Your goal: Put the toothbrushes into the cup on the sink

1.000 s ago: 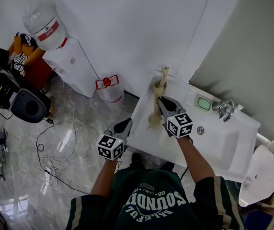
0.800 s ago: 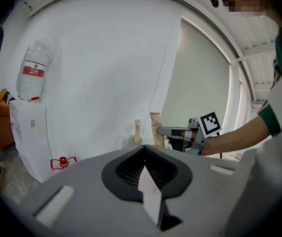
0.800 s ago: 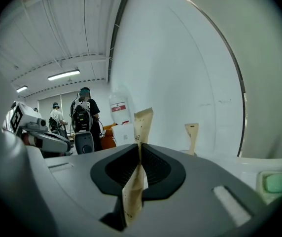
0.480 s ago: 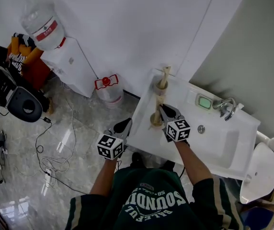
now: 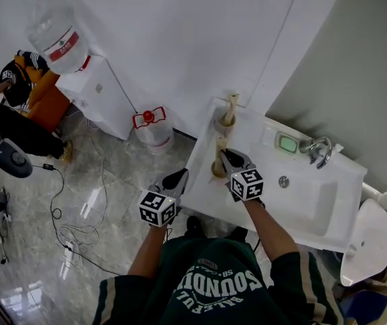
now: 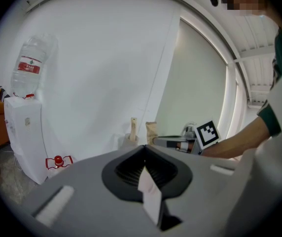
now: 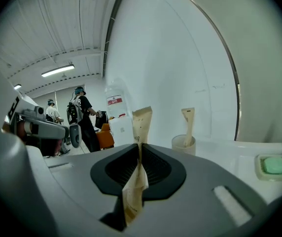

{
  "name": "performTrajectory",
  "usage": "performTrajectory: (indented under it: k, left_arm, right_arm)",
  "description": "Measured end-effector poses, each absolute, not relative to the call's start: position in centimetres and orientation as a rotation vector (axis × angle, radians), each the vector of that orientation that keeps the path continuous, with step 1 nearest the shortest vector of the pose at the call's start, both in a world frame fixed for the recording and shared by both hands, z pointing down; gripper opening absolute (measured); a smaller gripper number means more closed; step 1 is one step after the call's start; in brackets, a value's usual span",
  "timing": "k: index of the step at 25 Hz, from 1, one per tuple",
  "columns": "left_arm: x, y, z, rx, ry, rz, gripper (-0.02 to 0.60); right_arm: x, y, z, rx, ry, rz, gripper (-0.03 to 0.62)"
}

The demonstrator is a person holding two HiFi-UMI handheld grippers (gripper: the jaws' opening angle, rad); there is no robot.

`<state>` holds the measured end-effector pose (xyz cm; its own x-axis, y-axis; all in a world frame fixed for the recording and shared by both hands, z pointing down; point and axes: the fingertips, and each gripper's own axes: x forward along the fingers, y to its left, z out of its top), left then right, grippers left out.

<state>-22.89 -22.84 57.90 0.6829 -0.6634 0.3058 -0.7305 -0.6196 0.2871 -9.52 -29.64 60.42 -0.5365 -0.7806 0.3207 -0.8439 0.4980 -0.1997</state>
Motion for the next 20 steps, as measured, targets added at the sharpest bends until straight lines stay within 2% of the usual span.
performTrajectory:
  k: [20]
  left_arm:
    - [-21.4, -22.3, 57.6, 2.532, -1.039, 0.253, 0.049]
  right_arm:
    - [-8.6, -26.4, 64.6, 1.349, -2.382, 0.551, 0.034]
